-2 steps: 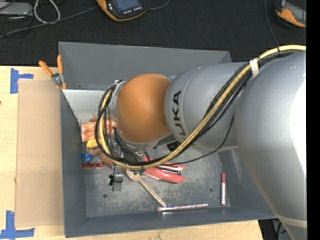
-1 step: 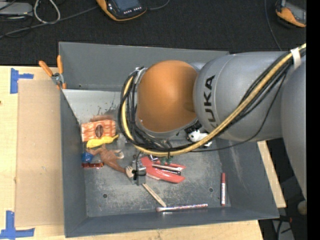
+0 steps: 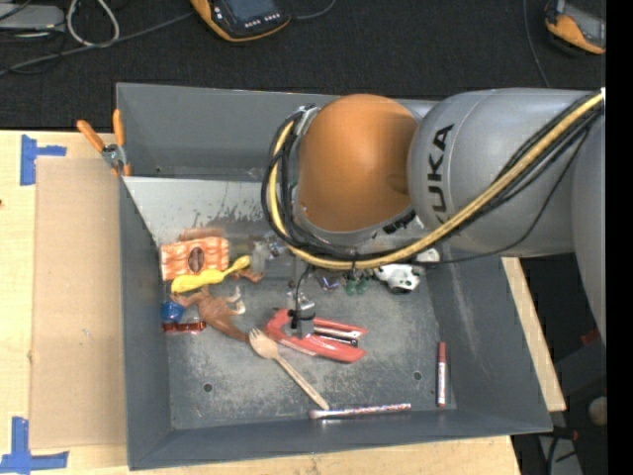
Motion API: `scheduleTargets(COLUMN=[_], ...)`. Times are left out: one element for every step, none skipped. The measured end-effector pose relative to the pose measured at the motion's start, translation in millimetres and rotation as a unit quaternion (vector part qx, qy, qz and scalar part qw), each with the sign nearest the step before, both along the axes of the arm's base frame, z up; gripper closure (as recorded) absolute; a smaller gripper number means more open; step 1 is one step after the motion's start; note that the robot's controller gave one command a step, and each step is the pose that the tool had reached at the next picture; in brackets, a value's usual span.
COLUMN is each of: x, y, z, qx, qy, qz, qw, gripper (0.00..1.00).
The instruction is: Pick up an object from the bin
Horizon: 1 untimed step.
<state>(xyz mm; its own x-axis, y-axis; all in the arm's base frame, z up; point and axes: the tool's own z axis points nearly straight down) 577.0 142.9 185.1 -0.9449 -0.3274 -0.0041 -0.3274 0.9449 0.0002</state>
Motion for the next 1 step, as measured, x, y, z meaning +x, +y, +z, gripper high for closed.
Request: scheduleTargets(x=[-10.9], y=[-25.0], z=[22.6], qx=[-0.001], qy=[0.0084], qz=[-0.033], qw=[0.9994], gripper=[0.00])
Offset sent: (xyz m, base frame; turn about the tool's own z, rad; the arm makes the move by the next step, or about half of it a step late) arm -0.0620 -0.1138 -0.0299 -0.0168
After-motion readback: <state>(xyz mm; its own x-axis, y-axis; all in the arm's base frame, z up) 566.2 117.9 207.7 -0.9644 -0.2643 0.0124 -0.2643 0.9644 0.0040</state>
